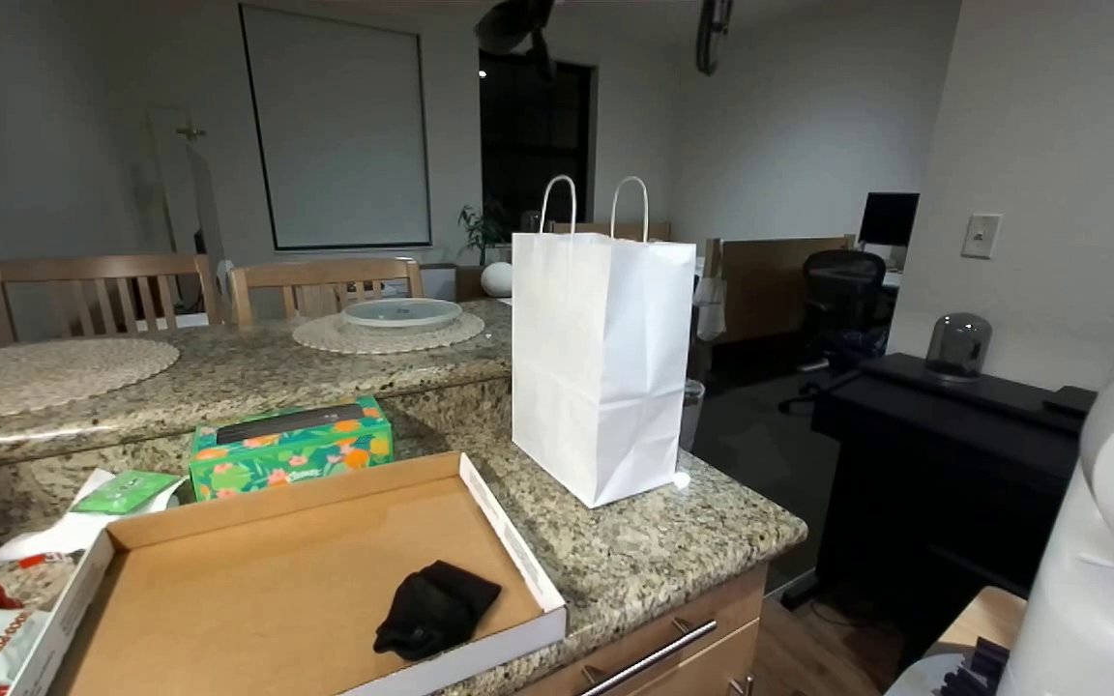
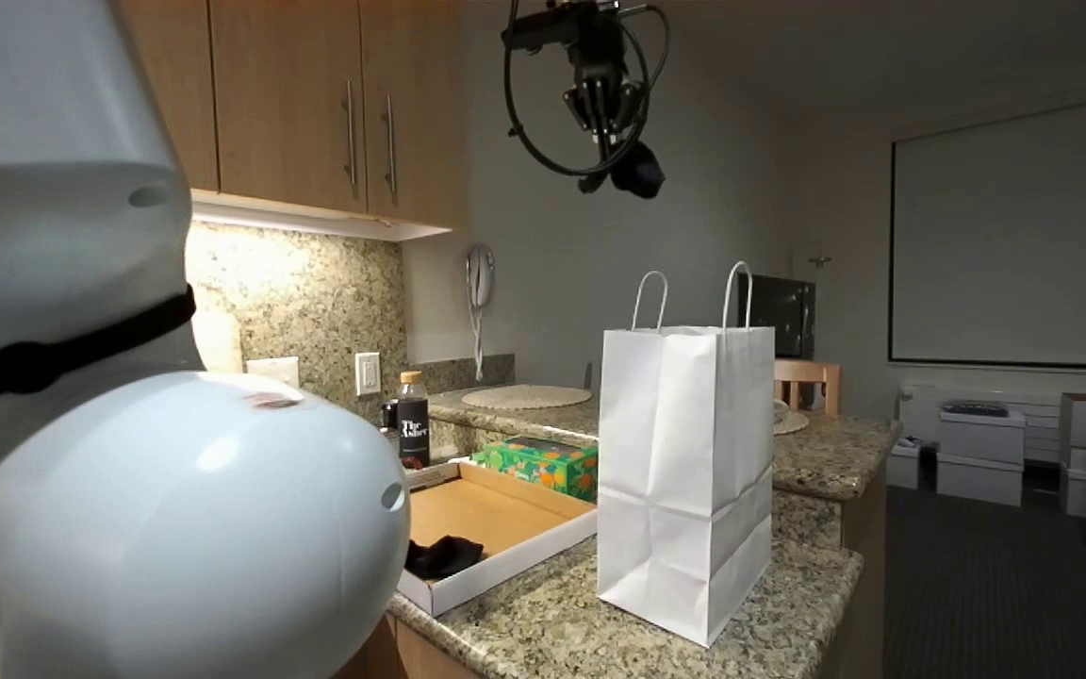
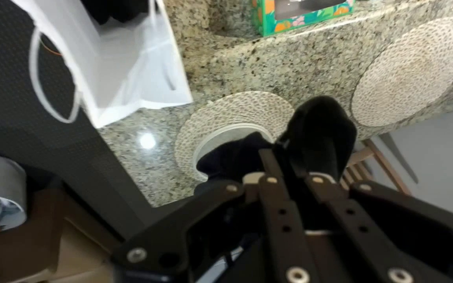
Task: Put the black socks in the white bag
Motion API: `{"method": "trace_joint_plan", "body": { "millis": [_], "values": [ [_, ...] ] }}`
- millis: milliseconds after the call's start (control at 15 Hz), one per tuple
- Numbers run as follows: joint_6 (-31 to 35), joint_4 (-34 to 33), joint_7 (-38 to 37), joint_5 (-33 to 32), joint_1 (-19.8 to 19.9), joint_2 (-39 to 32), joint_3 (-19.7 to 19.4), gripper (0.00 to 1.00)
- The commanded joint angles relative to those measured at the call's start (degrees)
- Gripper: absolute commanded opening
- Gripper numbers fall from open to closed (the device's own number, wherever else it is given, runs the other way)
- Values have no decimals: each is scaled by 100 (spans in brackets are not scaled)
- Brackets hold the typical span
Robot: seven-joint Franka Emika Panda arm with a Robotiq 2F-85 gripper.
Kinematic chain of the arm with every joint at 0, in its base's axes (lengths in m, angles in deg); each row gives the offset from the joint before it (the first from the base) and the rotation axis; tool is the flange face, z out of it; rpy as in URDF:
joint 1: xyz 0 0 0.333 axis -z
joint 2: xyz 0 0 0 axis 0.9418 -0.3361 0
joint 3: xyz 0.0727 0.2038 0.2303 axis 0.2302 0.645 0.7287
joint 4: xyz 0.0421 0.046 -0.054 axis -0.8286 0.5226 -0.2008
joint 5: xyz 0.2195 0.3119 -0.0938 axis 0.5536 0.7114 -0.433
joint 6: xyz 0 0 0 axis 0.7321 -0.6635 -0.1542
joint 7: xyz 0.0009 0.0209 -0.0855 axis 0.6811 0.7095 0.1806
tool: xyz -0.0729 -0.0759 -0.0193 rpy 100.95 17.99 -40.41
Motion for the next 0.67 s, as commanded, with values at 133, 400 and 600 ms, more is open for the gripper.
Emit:
{"method": "trace_joint_plan", "body": {
  "millis": [133, 400, 600],
  "values": [
    [-1782, 232, 518, -38, 676, 443, -435, 9],
    [-2474, 449, 858, -172, 810, 32, -431, 9],
    [-2358, 452, 949, -299, 772, -414, -337, 9]
  ]
}}
